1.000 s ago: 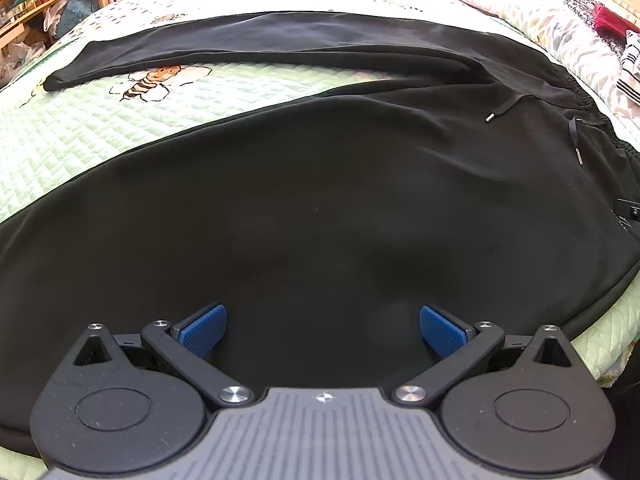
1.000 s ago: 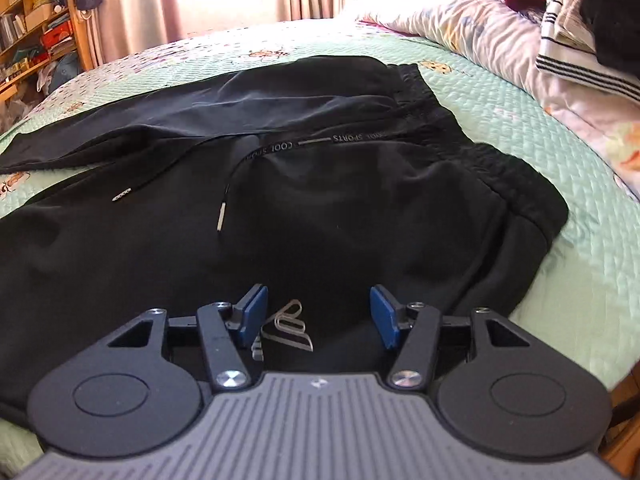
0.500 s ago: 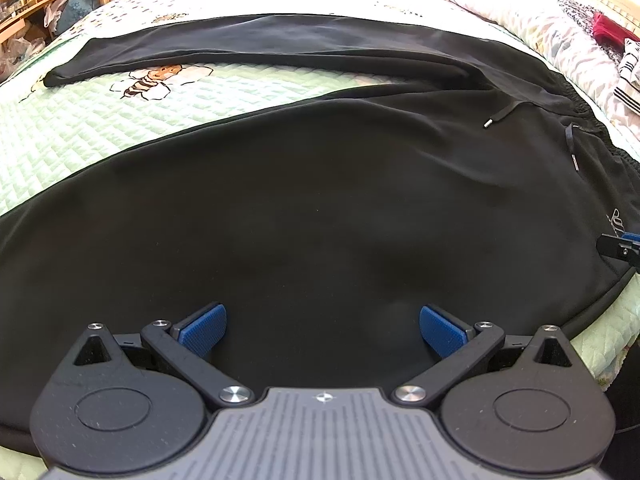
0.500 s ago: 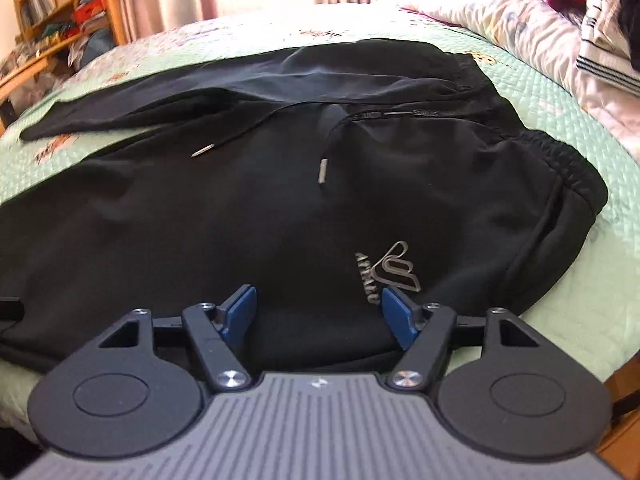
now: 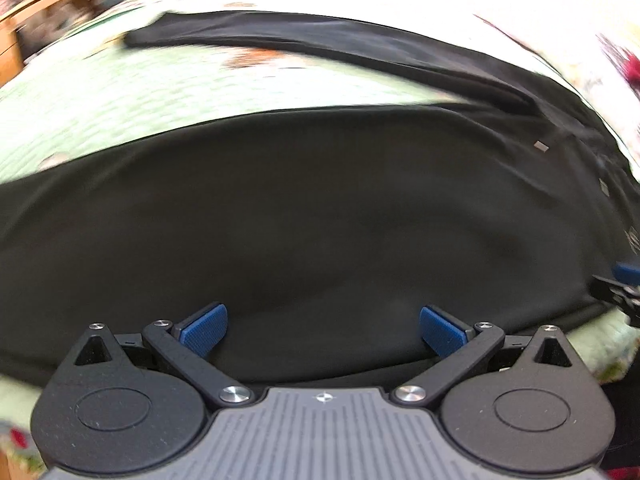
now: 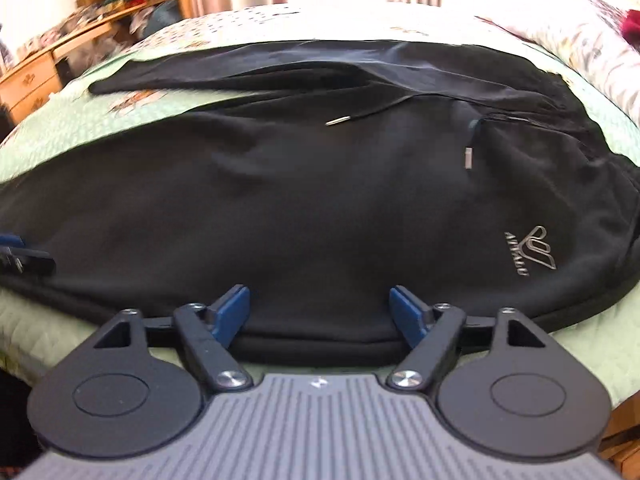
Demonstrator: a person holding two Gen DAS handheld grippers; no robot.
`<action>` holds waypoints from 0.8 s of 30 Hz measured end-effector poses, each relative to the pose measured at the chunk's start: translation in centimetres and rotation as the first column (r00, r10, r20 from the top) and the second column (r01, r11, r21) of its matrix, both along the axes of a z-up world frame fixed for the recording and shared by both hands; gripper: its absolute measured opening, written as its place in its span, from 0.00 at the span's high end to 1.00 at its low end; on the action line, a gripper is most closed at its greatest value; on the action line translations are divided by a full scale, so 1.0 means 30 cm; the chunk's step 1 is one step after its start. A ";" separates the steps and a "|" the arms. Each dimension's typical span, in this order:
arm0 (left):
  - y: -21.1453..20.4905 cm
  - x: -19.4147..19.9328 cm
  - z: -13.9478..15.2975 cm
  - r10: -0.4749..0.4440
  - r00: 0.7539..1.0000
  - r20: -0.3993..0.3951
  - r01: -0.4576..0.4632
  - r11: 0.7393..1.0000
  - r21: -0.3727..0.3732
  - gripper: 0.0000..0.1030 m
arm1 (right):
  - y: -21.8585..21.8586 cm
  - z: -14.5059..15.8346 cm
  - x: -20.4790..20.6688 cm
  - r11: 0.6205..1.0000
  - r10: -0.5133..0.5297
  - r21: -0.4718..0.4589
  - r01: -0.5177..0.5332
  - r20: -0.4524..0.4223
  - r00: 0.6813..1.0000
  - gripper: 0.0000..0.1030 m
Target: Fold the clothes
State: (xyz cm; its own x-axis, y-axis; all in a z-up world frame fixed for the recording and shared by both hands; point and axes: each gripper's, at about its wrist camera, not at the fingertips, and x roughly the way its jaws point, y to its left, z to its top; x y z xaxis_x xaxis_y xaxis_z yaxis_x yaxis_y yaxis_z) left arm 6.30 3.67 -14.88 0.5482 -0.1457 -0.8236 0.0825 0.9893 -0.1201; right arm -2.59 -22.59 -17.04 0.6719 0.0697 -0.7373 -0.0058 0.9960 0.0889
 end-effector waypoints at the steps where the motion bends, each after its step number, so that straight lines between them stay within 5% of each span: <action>1: 0.050 -0.009 -0.001 0.030 1.000 0.004 -0.030 1.000 -0.008 0.01 | 0.006 0.005 0.000 1.000 0.004 0.003 -0.004 -0.004 1.000 0.22; 8: 0.363 -0.099 0.010 0.216 0.976 0.036 -0.210 0.970 -0.126 0.01 | 0.080 0.032 0.011 0.999 0.037 0.037 -0.036 -0.011 0.999 0.23; 10: 0.451 -0.125 0.016 0.292 0.955 0.044 -0.280 0.944 -0.173 0.01 | 0.100 0.045 0.021 0.998 0.041 0.050 -0.041 0.001 0.999 0.23; 14: 0.594 -0.148 0.042 0.409 0.912 0.041 -0.365 0.851 -0.377 0.01 | 0.130 0.088 0.051 0.995 0.041 0.090 -0.046 0.053 0.998 0.23; 21: 0.467 0.044 0.109 0.250 0.960 0.129 -0.183 0.904 -0.387 0.01 | 0.271 0.126 0.200 0.987 0.131 0.077 -0.139 0.096 0.987 0.23; 24: 0.411 0.156 0.052 0.220 0.971 0.094 -0.180 0.931 -0.317 0.01 | 0.341 0.112 0.244 0.981 0.173 0.078 -0.179 0.082 0.981 0.23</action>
